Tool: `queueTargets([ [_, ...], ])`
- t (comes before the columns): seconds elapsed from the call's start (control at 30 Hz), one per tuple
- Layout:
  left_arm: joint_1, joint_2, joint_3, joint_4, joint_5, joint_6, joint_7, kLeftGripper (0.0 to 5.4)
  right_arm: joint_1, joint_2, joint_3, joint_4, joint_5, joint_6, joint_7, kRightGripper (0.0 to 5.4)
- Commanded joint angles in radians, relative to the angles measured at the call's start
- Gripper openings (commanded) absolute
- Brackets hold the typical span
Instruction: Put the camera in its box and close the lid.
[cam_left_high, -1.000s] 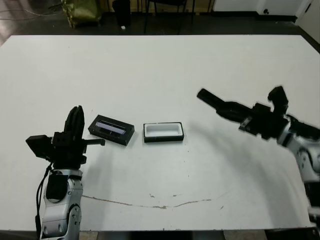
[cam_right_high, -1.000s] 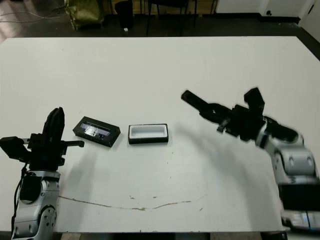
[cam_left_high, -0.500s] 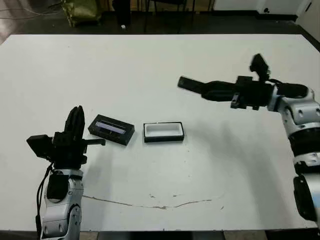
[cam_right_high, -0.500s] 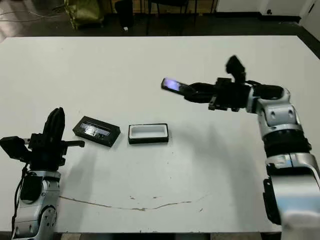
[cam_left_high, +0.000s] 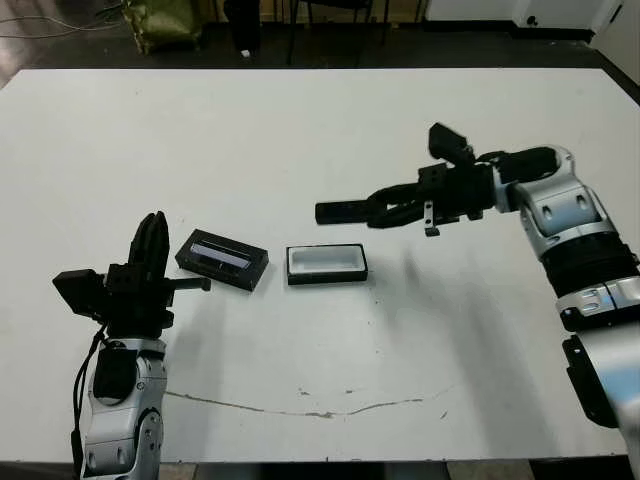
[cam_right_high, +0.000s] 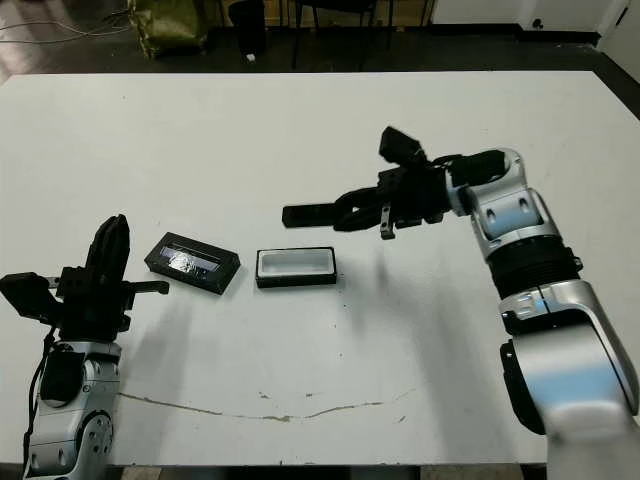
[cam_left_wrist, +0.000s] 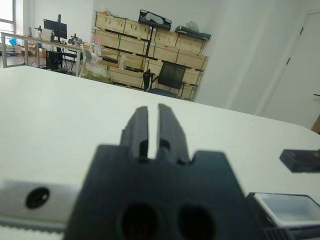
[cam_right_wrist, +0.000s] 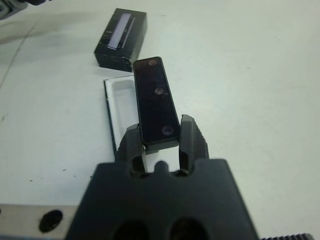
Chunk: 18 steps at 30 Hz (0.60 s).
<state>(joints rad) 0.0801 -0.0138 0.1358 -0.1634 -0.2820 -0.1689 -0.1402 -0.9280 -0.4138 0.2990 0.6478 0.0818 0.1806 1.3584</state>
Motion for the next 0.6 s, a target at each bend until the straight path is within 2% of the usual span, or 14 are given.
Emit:
queueTargets([
  [0.03,0.016,0.006,0.004,0.017,0.002,0.002,-0.003,0.0,0.0,0.004,0.01,-0.001,-0.014,0.013,0.013,0.07],
  [0.6,0.018,0.0,0.002,0.029,0.002,-0.008,-0.002,0.0,0.027,0.016,0.066,-0.05,-0.057,0.056,0.016,0.07],
])
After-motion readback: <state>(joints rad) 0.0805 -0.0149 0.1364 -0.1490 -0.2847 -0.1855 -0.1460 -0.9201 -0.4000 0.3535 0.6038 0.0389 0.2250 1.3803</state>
